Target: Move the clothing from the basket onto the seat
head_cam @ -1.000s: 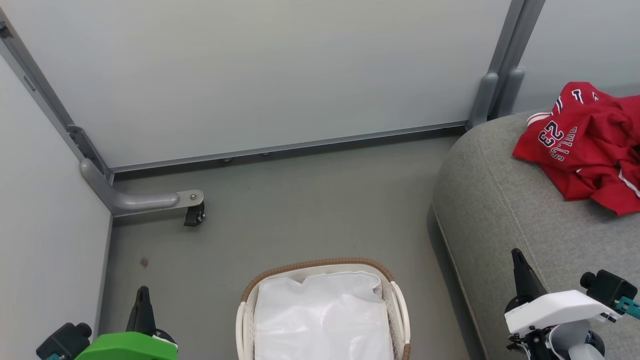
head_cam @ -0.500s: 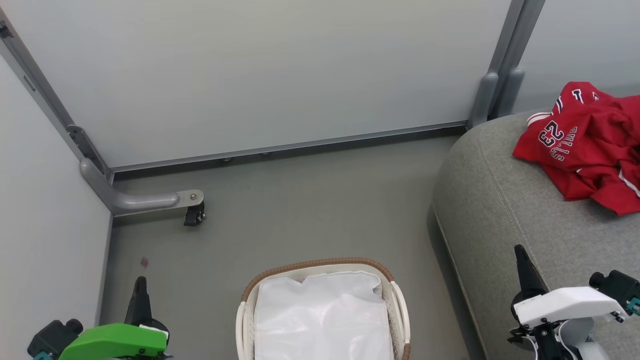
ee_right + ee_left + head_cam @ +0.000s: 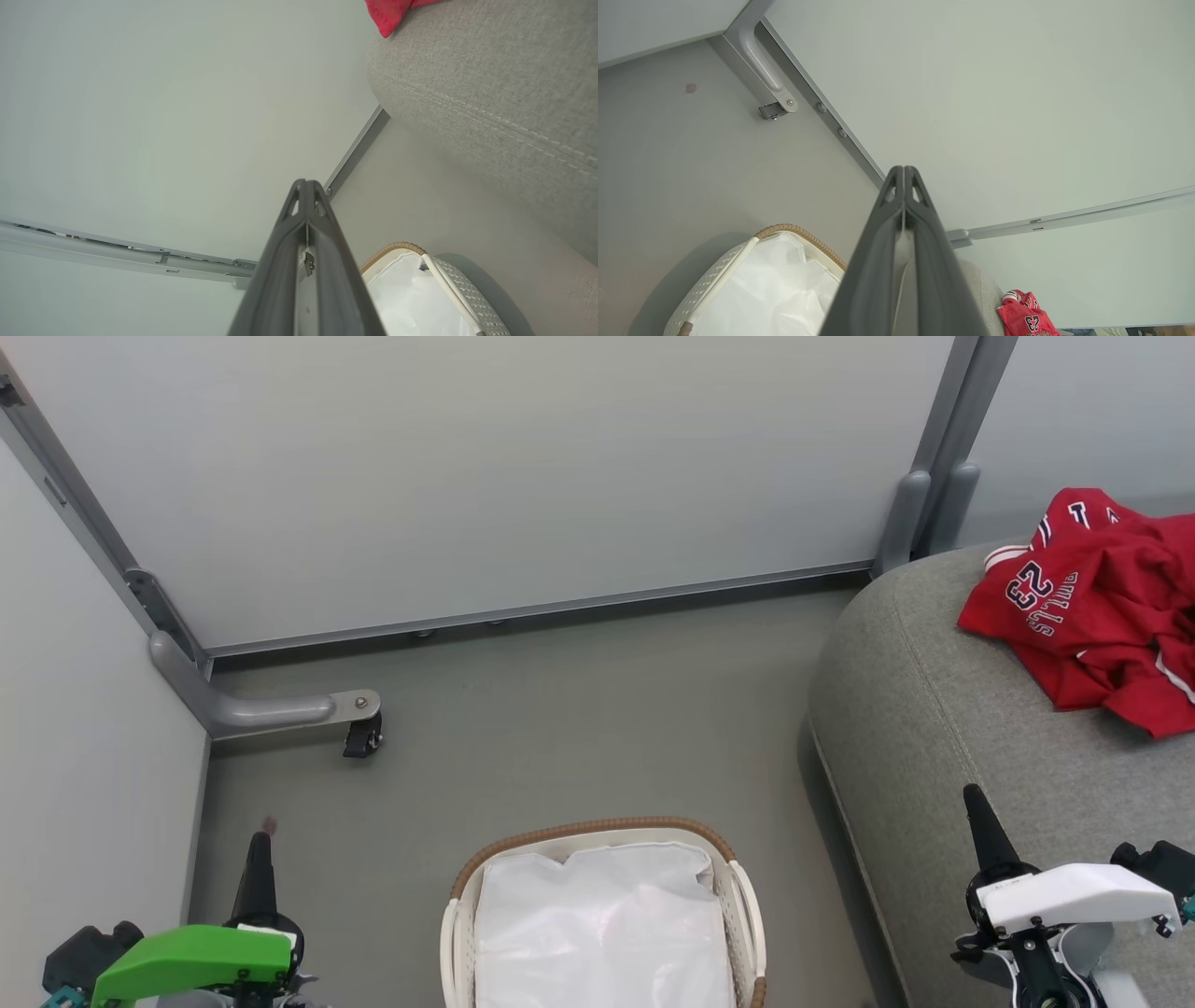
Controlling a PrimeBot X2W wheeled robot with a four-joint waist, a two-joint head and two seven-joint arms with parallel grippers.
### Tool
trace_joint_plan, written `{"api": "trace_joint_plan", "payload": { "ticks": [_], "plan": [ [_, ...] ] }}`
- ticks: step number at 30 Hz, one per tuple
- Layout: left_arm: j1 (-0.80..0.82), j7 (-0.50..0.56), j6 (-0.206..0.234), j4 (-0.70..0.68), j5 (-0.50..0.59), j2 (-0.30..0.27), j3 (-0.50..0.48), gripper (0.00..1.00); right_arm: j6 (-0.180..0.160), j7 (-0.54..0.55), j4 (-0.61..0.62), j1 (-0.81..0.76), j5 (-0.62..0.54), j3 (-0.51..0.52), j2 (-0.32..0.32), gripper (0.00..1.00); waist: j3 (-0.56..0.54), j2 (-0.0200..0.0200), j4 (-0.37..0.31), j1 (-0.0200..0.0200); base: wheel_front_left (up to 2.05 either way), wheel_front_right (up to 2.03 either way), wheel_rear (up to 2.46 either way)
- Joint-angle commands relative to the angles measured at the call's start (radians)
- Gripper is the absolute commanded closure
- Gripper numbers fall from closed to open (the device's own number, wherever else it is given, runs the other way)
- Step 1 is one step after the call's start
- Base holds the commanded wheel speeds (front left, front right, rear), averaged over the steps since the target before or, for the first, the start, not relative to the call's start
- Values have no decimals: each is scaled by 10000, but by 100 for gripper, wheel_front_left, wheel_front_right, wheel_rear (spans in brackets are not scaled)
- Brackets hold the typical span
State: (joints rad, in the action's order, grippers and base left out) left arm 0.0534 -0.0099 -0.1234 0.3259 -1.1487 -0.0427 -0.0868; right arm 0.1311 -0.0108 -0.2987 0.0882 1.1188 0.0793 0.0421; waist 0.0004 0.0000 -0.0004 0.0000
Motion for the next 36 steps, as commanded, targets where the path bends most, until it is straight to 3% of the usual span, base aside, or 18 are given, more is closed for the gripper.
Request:
{"api": "trace_joint_plan", "payload": {
  "ticks": [1, 36],
  "plan": [
    [247, 70, -45, -143, -292, -75, -42, 100, -2, 73, 150, 173, 279, 48, 73, 100, 1, 0, 1, 0, 0, 0, 0],
    [511, 862, -79, -602, -3160, -101, -216, 100, -3, 871, 431, 234, 3355, 260, 96, 100, 16, 0, 3, 0, 0, 0, 0]
  ]
}}
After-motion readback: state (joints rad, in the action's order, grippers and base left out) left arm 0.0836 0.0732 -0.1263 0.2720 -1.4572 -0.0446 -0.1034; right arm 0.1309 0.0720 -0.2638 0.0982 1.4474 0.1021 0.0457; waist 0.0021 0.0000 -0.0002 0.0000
